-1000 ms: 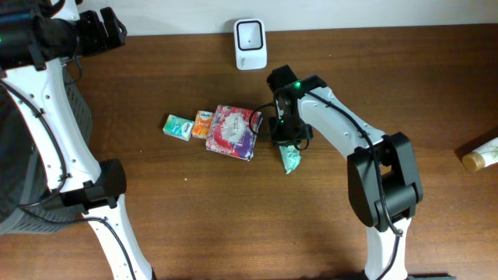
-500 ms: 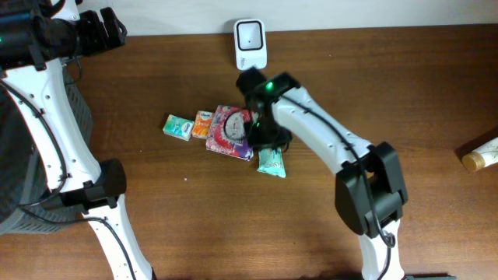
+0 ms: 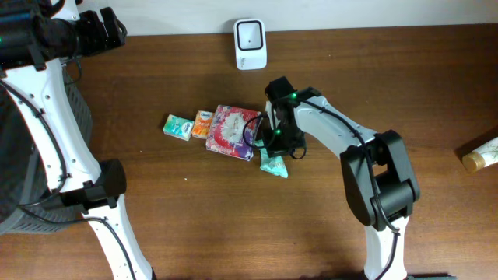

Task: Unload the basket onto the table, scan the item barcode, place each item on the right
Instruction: 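Hold the wipes over the scanner window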

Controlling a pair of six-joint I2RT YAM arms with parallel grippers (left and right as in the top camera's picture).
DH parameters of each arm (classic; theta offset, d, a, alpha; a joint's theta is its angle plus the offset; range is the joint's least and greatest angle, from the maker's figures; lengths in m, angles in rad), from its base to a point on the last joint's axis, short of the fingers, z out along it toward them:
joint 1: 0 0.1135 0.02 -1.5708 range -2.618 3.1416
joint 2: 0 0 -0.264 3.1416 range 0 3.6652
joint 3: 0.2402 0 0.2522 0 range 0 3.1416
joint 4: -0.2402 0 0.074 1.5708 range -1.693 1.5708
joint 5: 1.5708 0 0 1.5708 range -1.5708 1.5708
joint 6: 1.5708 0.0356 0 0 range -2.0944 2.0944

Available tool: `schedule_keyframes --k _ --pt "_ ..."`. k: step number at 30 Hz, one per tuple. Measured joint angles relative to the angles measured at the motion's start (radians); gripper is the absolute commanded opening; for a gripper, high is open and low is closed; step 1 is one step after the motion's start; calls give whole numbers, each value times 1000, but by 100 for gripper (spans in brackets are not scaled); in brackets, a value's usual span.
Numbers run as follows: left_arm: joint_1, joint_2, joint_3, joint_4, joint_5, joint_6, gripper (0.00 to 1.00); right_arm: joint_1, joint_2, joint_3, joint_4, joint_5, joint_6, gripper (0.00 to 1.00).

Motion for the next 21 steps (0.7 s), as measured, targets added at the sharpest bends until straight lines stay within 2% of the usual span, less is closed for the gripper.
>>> schedule_keyframes --k 2,4,5,6,8,10,11,15,18,21 --pt "0 0 0 1 0 0 99 -12 6 63 -76 36 0 4" --pt "0 0 0 -1 0 0 99 -55 14 237 -164 101 -4 4" --pt "0 0 0 0 0 0 99 -101 9 351 -129 134 -10 4" --pt "0 0 0 0 0 0 99 -132 5 394 -66 152 -12 4" --pt "0 0 0 1 0 0 99 -141 5 390 251 166 -17 4" --pt "0 1 0 -1 0 0 99 -125 6 394 482 170 -16 4" --pt "0 1 0 -4 0 0 99 -110 19 393 664 170 -16 4" --pt "0 1 0 -3 0 0 99 -90 140 399 992 170 -16 4" --pt "0 1 0 0 0 0 99 -87 245 394 1120 213 -17 4" --pt "0 1 0 0 0 0 99 -85 270 393 1131 290 -50 4"
